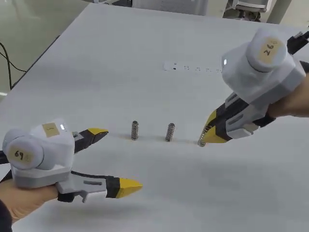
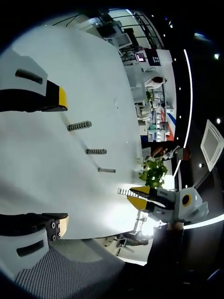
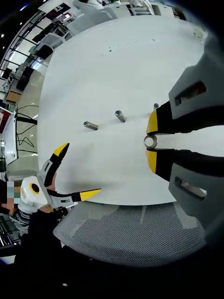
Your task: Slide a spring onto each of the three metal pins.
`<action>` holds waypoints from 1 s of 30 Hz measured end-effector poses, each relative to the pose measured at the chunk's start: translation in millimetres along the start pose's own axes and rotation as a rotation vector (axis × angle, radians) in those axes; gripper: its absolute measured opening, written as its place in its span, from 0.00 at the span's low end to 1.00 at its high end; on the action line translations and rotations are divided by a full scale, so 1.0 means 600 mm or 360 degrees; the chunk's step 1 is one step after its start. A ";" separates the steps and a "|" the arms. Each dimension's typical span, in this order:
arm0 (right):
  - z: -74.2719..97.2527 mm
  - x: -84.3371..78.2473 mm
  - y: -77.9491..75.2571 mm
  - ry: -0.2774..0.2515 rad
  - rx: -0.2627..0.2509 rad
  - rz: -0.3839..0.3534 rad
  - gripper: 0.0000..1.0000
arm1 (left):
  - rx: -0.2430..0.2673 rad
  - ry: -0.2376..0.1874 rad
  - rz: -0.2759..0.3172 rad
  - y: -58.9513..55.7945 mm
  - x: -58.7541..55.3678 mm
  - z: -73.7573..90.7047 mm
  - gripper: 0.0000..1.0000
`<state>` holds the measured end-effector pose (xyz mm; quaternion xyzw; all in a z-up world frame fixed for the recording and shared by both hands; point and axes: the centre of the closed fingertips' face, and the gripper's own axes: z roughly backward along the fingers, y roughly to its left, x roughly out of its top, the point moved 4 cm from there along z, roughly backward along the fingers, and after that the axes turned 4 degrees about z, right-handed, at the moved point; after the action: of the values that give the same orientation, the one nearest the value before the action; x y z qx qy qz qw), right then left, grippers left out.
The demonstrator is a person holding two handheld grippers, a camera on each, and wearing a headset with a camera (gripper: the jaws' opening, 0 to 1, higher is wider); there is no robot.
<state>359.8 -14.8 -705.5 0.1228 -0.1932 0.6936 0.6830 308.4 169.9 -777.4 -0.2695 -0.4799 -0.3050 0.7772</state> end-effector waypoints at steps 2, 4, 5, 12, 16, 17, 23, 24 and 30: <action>0.008 -0.008 -0.010 0.0012 -0.0021 -0.0021 0.13 | 0.0002 0.0009 -0.0002 0.002 -0.002 0.001 0.90; 0.015 -0.014 -0.017 0.0018 -0.0038 -0.0034 0.13 | 0.0009 0.0015 -0.0018 0.005 -0.003 0.002 0.90; 0.020 -0.019 -0.023 0.0023 -0.0049 -0.0045 0.13 | 0.0010 0.0023 -0.0026 0.007 -0.005 0.002 0.90; 0.028 -0.041 -0.051 0.0048 -0.0096 -0.0111 0.13 | 0.0028 0.0046 -0.0051 0.017 -0.007 0.004 0.89; 0.018 -0.049 -0.065 0.0048 -0.0102 -0.0151 0.13 | 0.0039 0.0059 -0.0080 0.021 -0.006 0.004 0.89; 0.015 -0.050 -0.067 0.0052 -0.0100 -0.0159 0.13 | 0.0039 0.0064 -0.0084 0.021 -0.006 0.004 0.89; -0.008 -0.057 -0.085 0.0071 -0.0110 -0.0188 0.13 | 0.0054 0.0075 -0.0113 0.026 -0.005 0.003 0.89; -0.010 -0.057 -0.086 0.0069 -0.0103 -0.0198 0.13 | 0.0056 0.0077 -0.0116 0.027 -0.005 0.004 0.89; -0.025 -0.059 -0.100 0.0055 -0.0105 -0.0231 0.13 | 0.0068 0.0087 -0.0132 0.030 -0.005 0.006 0.89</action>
<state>422.3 -40.3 -728.4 0.1019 -0.1947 0.6376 0.7384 318.4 185.2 -781.2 -0.2244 -0.4756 -0.3338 0.7823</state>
